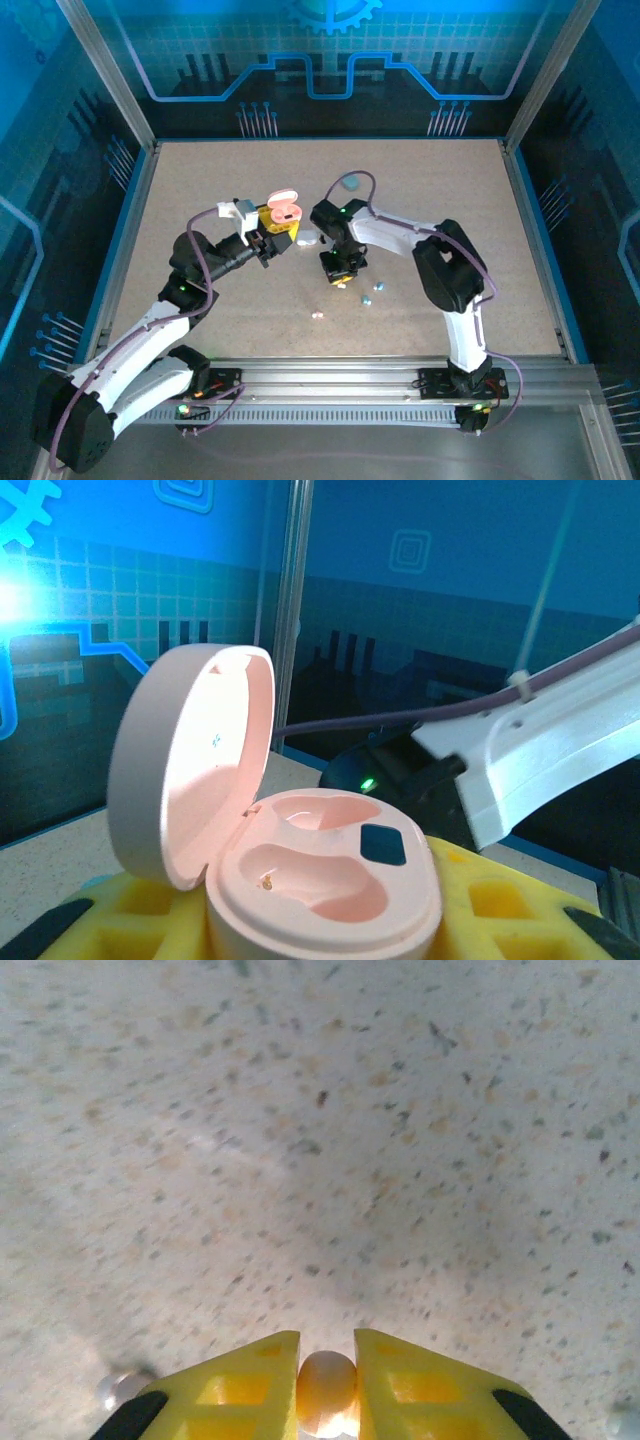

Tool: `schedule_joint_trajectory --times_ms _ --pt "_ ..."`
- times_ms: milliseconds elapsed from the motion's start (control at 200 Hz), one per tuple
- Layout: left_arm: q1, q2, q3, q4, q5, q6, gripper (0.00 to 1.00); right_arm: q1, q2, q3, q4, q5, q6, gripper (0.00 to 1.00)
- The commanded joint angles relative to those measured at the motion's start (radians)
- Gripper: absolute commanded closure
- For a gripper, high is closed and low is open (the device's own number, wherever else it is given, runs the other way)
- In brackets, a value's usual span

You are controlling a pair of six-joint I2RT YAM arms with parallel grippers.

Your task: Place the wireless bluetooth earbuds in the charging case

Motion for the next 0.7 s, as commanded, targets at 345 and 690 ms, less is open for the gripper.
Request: schedule_joint_trajectory --times_ms 345,690 --pt "0.006 -0.005 0.012 0.004 -0.027 0.013 0.67 -0.136 -0.095 -0.065 0.042 -0.155 -0.085 0.79" --pt "0.006 -0.011 0.015 -0.005 -0.030 0.016 0.67 -0.069 0.049 0.021 -0.051 0.083 -0.112 0.79"
